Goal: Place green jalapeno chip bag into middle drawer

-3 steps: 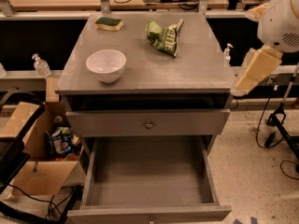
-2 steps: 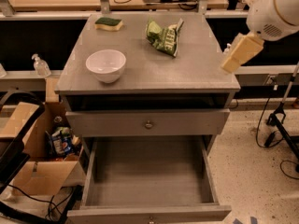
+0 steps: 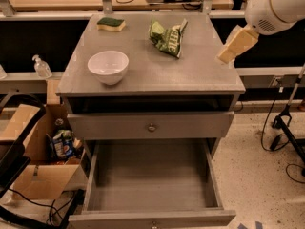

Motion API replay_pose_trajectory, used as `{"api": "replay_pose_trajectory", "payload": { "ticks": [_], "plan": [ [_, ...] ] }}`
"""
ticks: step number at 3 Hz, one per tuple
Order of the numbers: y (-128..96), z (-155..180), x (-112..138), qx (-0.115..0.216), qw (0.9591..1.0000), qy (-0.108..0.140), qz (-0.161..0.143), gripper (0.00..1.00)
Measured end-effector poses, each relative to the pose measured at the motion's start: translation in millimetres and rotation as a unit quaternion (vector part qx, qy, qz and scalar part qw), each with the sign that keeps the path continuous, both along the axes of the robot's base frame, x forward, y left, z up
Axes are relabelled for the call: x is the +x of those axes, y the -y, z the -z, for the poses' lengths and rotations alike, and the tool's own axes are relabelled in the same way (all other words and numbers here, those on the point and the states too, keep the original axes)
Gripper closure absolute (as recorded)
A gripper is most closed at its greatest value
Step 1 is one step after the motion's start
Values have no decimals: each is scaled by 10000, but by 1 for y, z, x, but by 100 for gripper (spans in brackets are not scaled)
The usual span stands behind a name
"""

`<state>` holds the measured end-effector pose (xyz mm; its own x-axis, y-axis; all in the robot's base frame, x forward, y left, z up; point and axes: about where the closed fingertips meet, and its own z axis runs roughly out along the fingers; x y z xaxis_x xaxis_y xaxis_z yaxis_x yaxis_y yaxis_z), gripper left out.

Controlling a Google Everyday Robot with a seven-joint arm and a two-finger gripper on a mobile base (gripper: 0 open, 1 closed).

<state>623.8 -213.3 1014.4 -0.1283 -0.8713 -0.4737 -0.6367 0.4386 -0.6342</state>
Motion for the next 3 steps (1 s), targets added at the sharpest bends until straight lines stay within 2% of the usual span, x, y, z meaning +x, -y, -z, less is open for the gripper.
{"api": "replay_pose_trajectory", "payload": {
  "ticks": [1, 2, 3],
  "plan": [
    [-12, 5, 34, 163, 9997, 144, -131, 0],
    [-29, 17, 111, 429, 9983, 274, -286, 0],
    [-39, 23, 157, 620, 9971, 314, -305, 0]
  ]
}}
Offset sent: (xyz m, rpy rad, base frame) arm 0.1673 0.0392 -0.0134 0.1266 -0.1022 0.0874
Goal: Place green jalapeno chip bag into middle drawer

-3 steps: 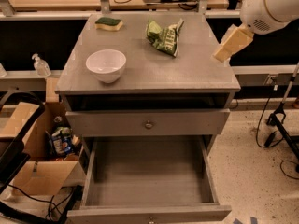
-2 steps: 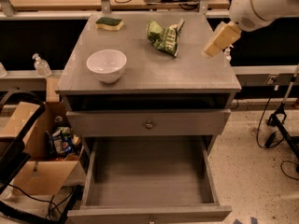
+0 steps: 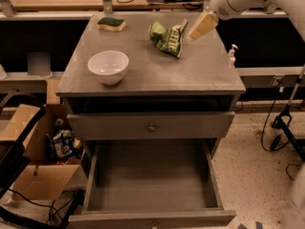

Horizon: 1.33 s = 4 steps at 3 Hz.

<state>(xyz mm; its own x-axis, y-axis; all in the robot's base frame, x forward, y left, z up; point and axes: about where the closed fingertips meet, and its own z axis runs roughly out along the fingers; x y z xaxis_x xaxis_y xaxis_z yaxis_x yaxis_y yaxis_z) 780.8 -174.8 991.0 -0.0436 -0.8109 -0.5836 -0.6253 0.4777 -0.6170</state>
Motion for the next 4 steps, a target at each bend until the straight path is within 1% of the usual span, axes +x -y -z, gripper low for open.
{"api": "replay_pose_trajectory", "payload": {
  "ticks": [1, 2, 3, 4],
  "plan": [
    [-3, 23, 39, 180, 9996, -138, 141, 0],
    [-2, 53, 65, 374, 9979, -396, 358, 0],
    [-9, 86, 86, 1080, 9908, -686, 445, 0],
    [-24, 98, 94, 1670, 9818, -851, 317, 0]
  ]
}}
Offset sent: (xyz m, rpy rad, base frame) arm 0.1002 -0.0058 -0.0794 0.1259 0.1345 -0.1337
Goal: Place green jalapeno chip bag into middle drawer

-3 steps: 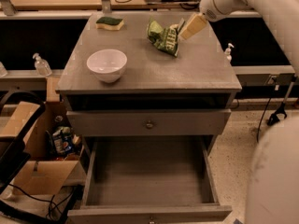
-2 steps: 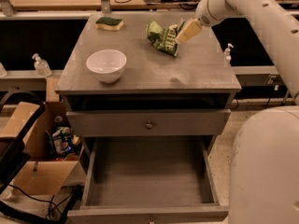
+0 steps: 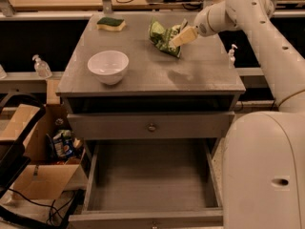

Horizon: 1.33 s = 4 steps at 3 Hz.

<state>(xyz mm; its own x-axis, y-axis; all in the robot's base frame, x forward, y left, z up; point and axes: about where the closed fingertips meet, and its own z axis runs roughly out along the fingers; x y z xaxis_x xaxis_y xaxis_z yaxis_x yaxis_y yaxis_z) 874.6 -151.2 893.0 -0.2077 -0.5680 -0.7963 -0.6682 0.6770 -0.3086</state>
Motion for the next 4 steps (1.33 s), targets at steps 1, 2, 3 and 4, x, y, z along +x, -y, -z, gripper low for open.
{"api": "replay_pose_trajectory", "payload": {
  "ticks": [1, 2, 3, 4],
  "plan": [
    [-25, -8, -1, 606, 9974, -64, -386, 0],
    [-43, -13, -6, 941, 9931, -288, -643, 0],
    [-55, -4, -9, 961, 9909, -605, -717, 16],
    [-60, 10, -8, 549, 9929, -909, -536, 47]
  ]
}}
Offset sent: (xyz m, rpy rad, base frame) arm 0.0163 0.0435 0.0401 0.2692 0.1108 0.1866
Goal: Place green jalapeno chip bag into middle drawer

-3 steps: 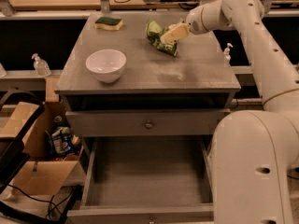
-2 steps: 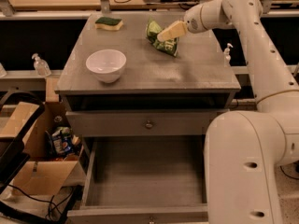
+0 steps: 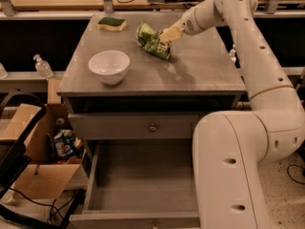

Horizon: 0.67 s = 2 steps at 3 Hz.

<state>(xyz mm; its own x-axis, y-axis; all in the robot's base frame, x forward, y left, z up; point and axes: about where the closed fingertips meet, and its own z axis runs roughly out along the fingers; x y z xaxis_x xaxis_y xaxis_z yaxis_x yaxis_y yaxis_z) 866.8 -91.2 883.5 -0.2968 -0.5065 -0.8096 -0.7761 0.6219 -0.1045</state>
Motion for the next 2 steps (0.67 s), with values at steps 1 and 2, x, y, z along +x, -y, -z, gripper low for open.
{"api": "replay_pose_trajectory", "payload": {
  "ticks": [1, 2],
  "plan": [
    [-5, 4, 1, 41, 10000, -13, -42, 78],
    [-8, 8, 2, 38, 10000, -40, -60, 100]
  ]
}}
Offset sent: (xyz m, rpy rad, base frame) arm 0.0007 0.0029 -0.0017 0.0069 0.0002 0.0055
